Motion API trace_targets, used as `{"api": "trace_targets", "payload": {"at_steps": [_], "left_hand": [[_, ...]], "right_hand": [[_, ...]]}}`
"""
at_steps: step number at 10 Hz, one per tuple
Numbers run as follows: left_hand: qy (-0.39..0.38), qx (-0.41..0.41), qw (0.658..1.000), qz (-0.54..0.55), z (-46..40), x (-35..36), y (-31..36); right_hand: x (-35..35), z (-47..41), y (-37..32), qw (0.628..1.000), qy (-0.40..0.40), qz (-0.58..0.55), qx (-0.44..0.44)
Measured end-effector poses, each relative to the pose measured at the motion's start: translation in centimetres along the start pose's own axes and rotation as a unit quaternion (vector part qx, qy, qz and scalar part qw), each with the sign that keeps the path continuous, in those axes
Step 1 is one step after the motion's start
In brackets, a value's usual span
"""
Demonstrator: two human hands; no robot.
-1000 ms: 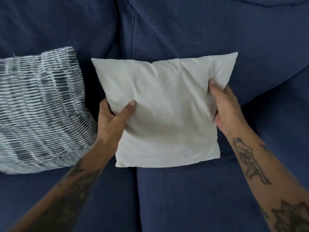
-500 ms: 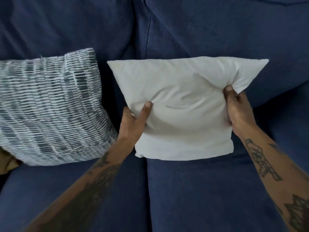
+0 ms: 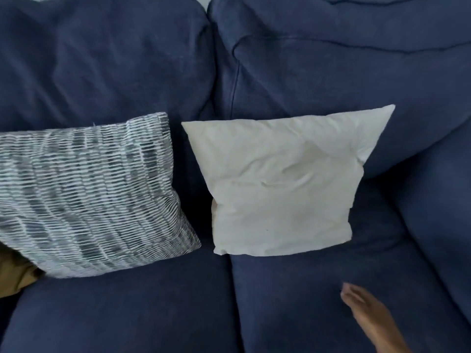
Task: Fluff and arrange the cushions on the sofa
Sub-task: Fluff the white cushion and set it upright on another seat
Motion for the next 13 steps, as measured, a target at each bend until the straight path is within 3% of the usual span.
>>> {"api": "trace_targets", "payload": {"at_steps": [1,2,3,5,6,7,8,10,11,12,13], "left_hand": [[0.057,0.039,0.997,-0.021,-1.5,-2.7,1.1],[0.112,0.093,0.988,-0.044,-1.8,-6.3,5.8],[0.226,0.047,0.973,0.026,0.3,-10.2,15.4],[0.213,0.252,0.943,0.032,1.0,-11.2,35.8],[0.223,0.285,0.926,0.111,-0.6,-11.2,41.8],[0.265,0.268,0.906,0.193,-1.9,-9.9,43.1],[0.333,0.289,0.880,0.178,0.2,-7.7,43.8],[0.371,0.398,0.821,0.173,6.1,-1.6,47.9],[0.358,0.398,0.829,0.163,5.2,1.8,49.9],[0.325,0.354,0.864,0.148,1.5,4.7,50.0],[0.315,0.314,0.886,0.133,-1.9,5.7,48.4]], "right_hand": [[0.4,-1.4,-0.3,0.999,-0.015,-0.033,0.004],[-0.7,-1.9,-5.1,0.997,0.011,-0.060,-0.043],[-2.3,-2.3,-12.5,0.989,0.015,-0.094,-0.113],[-2.5,-3.2,-24.0,0.950,-0.018,-0.217,-0.223],[-1.6,-4.4,-27.6,0.910,-0.115,-0.302,-0.259],[-1.2,-5.4,-28.5,0.895,-0.119,-0.362,-0.231],[-1.6,-5.2,-27.9,0.893,-0.066,-0.390,-0.215],[-11.6,-4.1,-27.6,0.856,0.094,-0.427,-0.277],[-16.6,-5.6,-27.2,0.852,0.166,-0.407,-0.284],[-17.6,-9.4,-25.1,0.873,0.195,-0.375,-0.244],[-15.5,-13.4,-22.4,0.913,0.159,-0.319,-0.201]]}}
Point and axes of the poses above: each hand's wrist, its own z-axis away from the middle knuckle, its own x-axis out of the palm, y = z × x, the point moved 9 cm from there along -z, towards the middle knuckle, and after that the axes turned 1 degree about y, right-handed, at the moved point
